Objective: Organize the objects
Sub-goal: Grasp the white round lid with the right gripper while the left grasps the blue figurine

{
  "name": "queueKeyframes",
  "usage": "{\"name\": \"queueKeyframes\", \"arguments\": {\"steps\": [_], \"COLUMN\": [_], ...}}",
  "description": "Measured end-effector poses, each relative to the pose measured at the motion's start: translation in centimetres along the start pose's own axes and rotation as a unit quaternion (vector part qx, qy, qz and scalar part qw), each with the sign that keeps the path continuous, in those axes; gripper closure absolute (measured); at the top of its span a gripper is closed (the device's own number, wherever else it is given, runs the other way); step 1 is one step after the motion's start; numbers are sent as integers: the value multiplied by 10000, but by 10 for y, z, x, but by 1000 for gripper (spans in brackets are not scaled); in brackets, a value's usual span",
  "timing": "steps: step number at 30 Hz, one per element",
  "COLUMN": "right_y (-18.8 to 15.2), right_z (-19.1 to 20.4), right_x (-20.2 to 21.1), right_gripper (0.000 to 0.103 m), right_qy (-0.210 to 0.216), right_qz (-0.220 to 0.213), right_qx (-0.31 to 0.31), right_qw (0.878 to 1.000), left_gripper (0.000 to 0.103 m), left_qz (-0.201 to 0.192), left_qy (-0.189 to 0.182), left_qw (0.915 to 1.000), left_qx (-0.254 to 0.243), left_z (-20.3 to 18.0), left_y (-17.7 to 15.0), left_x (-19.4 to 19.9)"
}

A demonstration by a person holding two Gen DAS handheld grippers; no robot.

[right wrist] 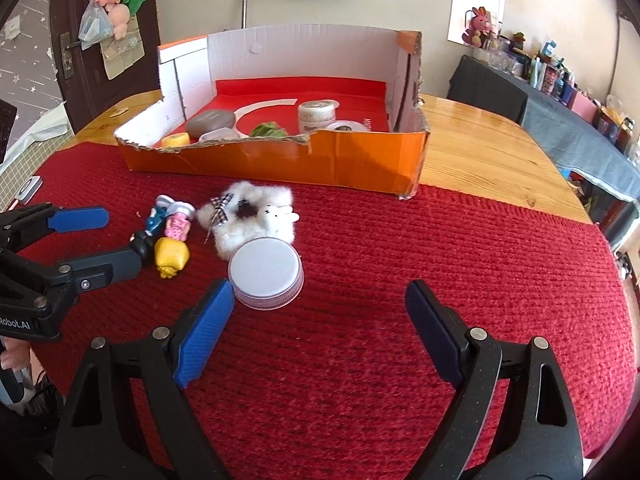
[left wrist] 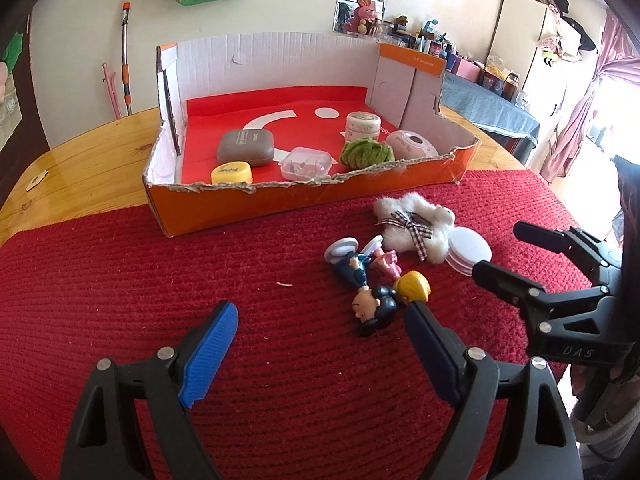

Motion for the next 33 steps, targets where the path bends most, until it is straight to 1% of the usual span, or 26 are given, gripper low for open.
{"name": "queueKeyframes", "arguments": {"steps": [2, 5, 9, 14, 19, 23, 27, 32, 33], "right_y": [2, 5, 6, 6, 7, 8, 8, 7, 7], "right_z": [-3, -2, 3, 11, 12, 9, 7, 9, 9], "right_x": [1, 2, 3, 0, -4, -4, -4, -10, -10], "right_gripper": [15, 15, 15, 15, 15, 15, 15, 15, 15], "right_qy": [49, 117, 192, 331, 392, 427, 450, 595, 602], "right_qz": [-15, -44, -59, 18, 115, 112, 124, 218, 221], "right_qx": [-34, -1, 155, 348, 393, 335, 334, 371, 398], "right_qw": [10000, 9999, 9997, 9988, 9984, 9985, 9984, 9973, 9971], "left_gripper": [16, 16, 16, 16, 16, 19, 20, 21, 24], "left_qz": [9, 30, 32, 26, 27, 52, 58, 27, 45], "left_qy": [93, 81, 250, 278, 239, 477, 308, 131, 108], "left_qw": [9999, 10000, 9997, 9996, 9994, 9981, 9993, 9991, 9990], "left_qx": [-52, -42, -43, -28, -230, -394, -206, -395, -428], "left_z": [2, 7, 15, 19, 8, 10, 19, 11, 9], "left_y": [1, 1, -1, -1, 3, 4, 3, 6, 7], "left_x": [-1, -1, 2, 5, 0, -5, -2, -5, -6]}}
Point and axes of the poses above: each gripper's, at about its wrist camera, not at the fingertips, and x roughly against the way its jaws point, z to its left, y to its top, the point moved 4 cm from there along -x, roughly the way its jaws point, and after that the axes turned 2 degrees about -x, right-handed, at the moved point
